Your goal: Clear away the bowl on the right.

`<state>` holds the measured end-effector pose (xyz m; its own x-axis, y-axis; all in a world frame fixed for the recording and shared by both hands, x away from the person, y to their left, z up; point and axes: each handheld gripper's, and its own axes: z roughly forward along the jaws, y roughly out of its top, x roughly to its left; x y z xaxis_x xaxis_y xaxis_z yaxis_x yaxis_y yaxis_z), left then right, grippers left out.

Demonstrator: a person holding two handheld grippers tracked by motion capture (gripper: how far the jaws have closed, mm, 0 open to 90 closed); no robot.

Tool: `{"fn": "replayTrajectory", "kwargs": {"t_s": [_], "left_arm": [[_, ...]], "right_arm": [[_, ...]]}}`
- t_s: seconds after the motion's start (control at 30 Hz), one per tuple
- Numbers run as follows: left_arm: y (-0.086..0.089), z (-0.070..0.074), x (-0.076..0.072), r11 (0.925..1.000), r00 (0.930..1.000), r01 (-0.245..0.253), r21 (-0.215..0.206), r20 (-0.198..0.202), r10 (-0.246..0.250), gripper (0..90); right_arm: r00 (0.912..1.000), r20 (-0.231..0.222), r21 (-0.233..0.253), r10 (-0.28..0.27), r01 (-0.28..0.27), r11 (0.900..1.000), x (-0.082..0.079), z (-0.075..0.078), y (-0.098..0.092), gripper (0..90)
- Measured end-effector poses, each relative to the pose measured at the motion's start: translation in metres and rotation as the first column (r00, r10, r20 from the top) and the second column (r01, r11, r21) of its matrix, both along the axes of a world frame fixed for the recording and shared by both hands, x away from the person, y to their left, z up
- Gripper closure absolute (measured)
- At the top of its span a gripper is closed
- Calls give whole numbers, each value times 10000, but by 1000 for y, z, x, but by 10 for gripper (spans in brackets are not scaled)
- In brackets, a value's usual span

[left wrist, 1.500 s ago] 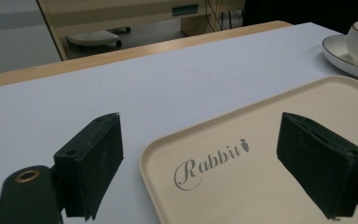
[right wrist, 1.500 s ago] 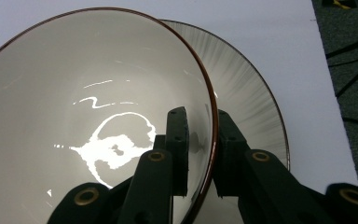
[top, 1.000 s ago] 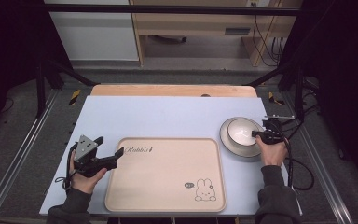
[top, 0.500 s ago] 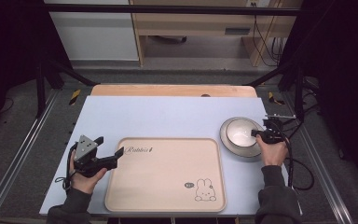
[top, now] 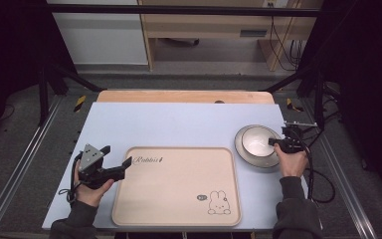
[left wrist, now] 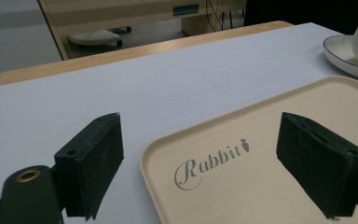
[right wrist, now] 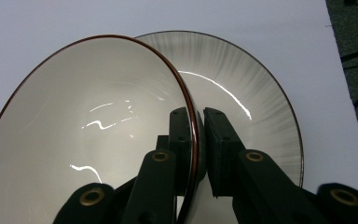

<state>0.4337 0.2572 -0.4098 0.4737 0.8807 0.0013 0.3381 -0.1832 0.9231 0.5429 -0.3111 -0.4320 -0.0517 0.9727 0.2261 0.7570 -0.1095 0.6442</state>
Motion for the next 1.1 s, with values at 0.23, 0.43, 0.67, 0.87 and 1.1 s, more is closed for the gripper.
{"fn": "replayTrajectory", "kwargs": {"t_s": [0.23, 0.43, 0.67, 0.87, 1.1], "left_arm": [[0, 0, 0, 10000, 10000, -11, -9, 10, 11, 143], [0, 0, 0, 10000, 10000, -10, -6, 18, 10, 143], [0, 0, 0, 10000, 10000, -7, -2, 12, 7, 143], [0, 0, 0, 10000, 10000, -4, 1, 17, 4, 143], [0, 0, 0, 10000, 10000, 4, 13, 14, -4, 143]], "right_arm": [[9999, 156, 210, 61, -64, 9998, -2, 4, 0, 820], [9998, 181, 194, 80, -83, 9998, -2, 5, 0, 819], [9995, 315, 275, 55, -64, 9996, -4, 9, 1, 818], [9987, 488, 238, 127, -139, 9996, -6, 14, 2, 818], [9978, 626, 280, 236, -254, 9993, -9, 19, 5, 818]]}}
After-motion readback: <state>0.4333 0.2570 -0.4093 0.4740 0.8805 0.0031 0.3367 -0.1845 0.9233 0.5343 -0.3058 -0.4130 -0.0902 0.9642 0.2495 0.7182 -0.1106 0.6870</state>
